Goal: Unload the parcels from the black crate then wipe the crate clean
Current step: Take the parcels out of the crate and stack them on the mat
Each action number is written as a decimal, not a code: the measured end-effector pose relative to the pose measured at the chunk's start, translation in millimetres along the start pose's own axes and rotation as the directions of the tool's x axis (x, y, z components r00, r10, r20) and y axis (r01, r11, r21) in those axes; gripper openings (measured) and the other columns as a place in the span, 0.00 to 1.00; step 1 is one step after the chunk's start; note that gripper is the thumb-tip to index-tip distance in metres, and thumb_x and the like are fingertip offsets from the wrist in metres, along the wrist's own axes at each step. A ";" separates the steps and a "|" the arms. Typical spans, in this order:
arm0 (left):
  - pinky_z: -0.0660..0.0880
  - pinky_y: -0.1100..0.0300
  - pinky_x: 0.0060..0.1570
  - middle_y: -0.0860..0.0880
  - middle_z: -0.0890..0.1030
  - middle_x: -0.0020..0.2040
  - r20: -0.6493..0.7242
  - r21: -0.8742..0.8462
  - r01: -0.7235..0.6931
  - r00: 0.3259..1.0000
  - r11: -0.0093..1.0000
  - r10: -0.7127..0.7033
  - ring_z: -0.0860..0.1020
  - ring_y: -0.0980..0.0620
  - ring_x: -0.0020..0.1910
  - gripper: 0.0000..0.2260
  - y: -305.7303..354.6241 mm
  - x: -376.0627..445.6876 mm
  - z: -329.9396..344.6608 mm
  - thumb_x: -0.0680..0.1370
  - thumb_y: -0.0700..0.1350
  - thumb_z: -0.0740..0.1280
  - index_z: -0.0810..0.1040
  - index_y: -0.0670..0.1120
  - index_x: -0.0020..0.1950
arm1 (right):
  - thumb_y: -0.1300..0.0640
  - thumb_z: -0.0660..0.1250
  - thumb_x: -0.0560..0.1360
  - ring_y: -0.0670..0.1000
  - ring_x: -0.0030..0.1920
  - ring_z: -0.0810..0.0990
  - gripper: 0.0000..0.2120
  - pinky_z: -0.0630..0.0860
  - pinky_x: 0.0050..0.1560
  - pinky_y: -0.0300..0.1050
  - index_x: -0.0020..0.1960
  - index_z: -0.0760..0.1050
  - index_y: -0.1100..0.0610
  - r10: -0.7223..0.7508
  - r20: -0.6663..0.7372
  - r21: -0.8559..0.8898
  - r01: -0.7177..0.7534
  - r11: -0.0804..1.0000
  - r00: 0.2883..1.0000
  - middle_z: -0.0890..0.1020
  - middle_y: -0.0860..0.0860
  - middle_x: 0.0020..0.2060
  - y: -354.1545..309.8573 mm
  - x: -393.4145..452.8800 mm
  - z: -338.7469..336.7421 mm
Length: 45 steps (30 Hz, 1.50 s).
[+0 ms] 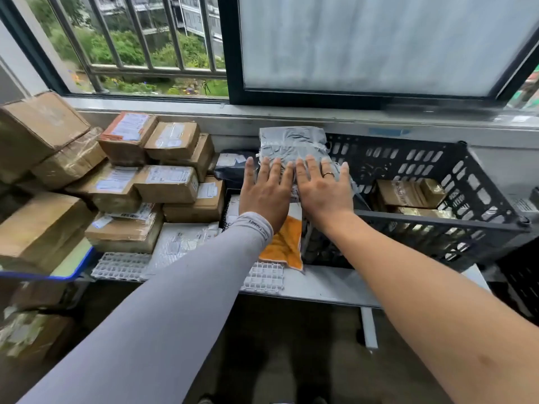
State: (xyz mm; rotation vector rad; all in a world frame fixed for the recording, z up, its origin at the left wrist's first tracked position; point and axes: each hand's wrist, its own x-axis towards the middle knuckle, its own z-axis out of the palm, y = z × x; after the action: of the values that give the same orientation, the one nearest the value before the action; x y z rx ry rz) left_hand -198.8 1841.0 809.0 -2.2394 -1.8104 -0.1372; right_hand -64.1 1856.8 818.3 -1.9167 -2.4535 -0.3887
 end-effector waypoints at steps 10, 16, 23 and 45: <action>0.38 0.34 0.78 0.44 0.55 0.84 0.072 -0.021 -0.023 0.997 1.000 0.024 0.52 0.41 0.83 0.26 -126.0 -56.5 52.0 0.87 0.48 0.48 0.47 0.49 0.85 | 0.56 0.45 0.87 0.66 0.80 0.54 0.26 0.53 0.75 0.75 0.84 0.47 0.57 -0.002 0.142 0.048 -0.005 0.999 0.990 0.52 0.60 0.83 -146.0 6.6 12.7; 0.35 0.35 0.77 0.45 0.52 0.85 0.104 -0.110 -0.013 0.994 0.994 0.024 0.49 0.44 0.84 0.27 -174.9 -82.0 77.3 0.87 0.47 0.50 0.46 0.51 0.85 | 0.57 0.46 0.86 0.66 0.81 0.52 0.27 0.52 0.76 0.75 0.84 0.45 0.57 -0.002 0.211 0.054 -0.010 0.998 0.977 0.50 0.60 0.83 -201.3 8.2 25.0; 0.35 0.36 0.78 0.47 0.53 0.85 0.132 -0.142 0.001 0.991 0.990 0.018 0.48 0.45 0.84 0.30 -212.3 -97.9 99.3 0.85 0.49 0.56 0.48 0.52 0.85 | 0.58 0.50 0.86 0.66 0.81 0.51 0.29 0.51 0.77 0.73 0.84 0.43 0.57 0.005 0.253 0.103 -0.032 0.994 0.967 0.49 0.60 0.83 -238.1 7.0 38.3; 0.39 0.36 0.79 0.39 0.48 0.84 0.303 -0.218 0.267 0.933 0.939 -0.195 0.47 0.40 0.84 0.51 -205.0 -61.6 94.8 0.71 0.73 0.64 0.43 0.56 0.85 | 0.53 0.60 0.84 0.67 0.79 0.60 0.32 0.57 0.74 0.75 0.84 0.50 0.56 -0.200 0.093 0.099 0.191 0.977 0.975 0.57 0.60 0.82 -194.5 49.8 72.6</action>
State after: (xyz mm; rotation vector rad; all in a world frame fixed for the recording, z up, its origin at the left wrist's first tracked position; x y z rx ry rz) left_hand -419.9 1846.3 732.1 -2.2974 -2.3303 -0.1116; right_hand -251.9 1875.3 718.4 -1.7079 -2.6850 -0.1811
